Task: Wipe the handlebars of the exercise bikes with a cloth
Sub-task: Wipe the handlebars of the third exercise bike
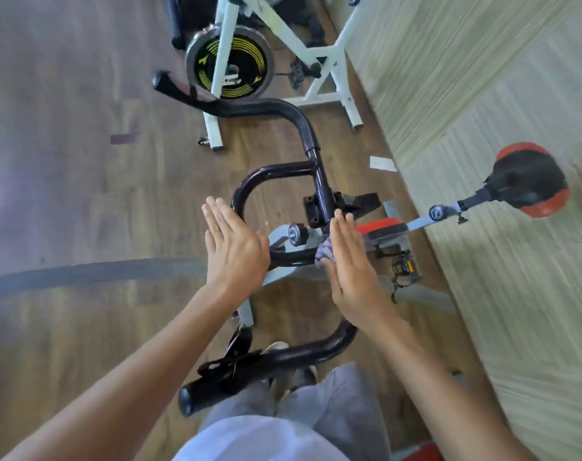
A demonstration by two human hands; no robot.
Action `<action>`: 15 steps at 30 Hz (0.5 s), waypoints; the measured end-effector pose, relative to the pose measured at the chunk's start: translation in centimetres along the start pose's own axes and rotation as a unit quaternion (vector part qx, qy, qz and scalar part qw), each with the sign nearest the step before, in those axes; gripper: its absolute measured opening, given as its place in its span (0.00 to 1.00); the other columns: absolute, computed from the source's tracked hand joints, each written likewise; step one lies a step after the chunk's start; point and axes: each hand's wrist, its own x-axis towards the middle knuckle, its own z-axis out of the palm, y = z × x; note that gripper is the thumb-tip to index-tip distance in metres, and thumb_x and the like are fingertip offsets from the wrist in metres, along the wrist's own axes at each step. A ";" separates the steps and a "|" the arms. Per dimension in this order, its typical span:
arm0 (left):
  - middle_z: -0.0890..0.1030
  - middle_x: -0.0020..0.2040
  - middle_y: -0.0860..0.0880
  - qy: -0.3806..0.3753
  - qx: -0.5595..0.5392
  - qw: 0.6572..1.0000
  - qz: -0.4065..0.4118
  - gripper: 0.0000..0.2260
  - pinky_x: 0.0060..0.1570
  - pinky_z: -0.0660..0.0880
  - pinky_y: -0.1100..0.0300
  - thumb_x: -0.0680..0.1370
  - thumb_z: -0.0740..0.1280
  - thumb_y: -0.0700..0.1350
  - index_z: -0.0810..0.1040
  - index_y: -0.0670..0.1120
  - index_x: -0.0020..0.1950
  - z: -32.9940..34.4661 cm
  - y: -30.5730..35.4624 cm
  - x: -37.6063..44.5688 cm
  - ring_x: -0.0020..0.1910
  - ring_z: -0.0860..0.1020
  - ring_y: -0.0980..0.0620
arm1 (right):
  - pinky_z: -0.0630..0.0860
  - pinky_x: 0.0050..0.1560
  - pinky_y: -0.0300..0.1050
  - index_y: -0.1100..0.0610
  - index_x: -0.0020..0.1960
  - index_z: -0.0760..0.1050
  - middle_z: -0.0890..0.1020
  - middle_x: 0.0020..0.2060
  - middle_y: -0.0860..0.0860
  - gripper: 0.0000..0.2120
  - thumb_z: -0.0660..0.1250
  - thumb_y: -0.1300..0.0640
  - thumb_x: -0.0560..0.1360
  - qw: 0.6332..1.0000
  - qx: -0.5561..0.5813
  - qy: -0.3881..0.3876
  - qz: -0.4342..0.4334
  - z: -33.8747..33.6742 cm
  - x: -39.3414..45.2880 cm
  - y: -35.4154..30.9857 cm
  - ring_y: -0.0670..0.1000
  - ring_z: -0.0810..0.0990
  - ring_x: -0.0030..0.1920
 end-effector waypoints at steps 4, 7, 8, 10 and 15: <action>0.34 0.81 0.36 0.020 0.033 0.999 -0.031 0.34 0.80 0.44 0.42 0.85 0.54 0.48 0.35 0.35 0.80 0.4 0.5 0.1 0.80 0.35 0.40 | 0.50 0.82 0.55 0.67 0.81 0.54 0.56 0.81 0.60 0.27 0.52 0.54 0.87 0.987 -0.086 -0.045 -0.127 -0.9 4.7 1.3 0.56 0.47 0.83; 0.33 0.81 0.38 0.025 0.045 0.996 -0.075 0.35 0.80 0.43 0.42 0.84 0.54 0.48 0.33 0.36 0.80 0.7 1.1 0.1 0.80 0.34 0.41 | 0.50 0.82 0.55 0.66 0.79 0.61 0.63 0.79 0.59 0.25 0.52 0.53 0.87 0.960 -0.156 -0.087 -0.213 -1.3 7.3 1.7 0.56 0.54 0.82; 0.33 0.81 0.38 0.032 0.048 0.994 -0.091 0.34 0.80 0.43 0.42 0.85 0.53 0.47 0.33 0.36 0.80 0.8 1.4 0.1 0.80 0.34 0.41 | 0.49 0.82 0.54 0.65 0.79 0.63 0.65 0.79 0.58 0.25 0.50 0.51 0.87 0.953 -0.170 -0.101 -0.228 -1.5 7.8 1.8 0.55 0.55 0.82; 0.34 0.81 0.37 0.074 0.063 0.989 -0.107 0.32 0.80 0.42 0.43 0.85 0.52 0.48 0.36 0.37 0.81 1.2 2.2 -0.5 0.80 0.35 0.40 | 0.44 0.82 0.52 0.63 0.80 0.61 0.64 0.79 0.56 0.28 0.47 0.48 0.86 0.942 -0.177 -0.131 -0.253 -2.1 8.2 2.1 0.54 0.54 0.82; 0.51 0.83 0.44 0.223 -0.033 0.974 -0.030 0.25 0.81 0.47 0.52 0.86 0.51 0.48 0.55 0.44 0.82 5.5 7.4 -3.9 0.83 0.46 0.49 | 0.39 0.81 0.42 0.57 0.83 0.50 0.51 0.81 0.43 0.28 0.50 0.54 0.85 0.931 0.099 -0.279 -0.215 -5.9 9.5 2.9 0.38 0.42 0.81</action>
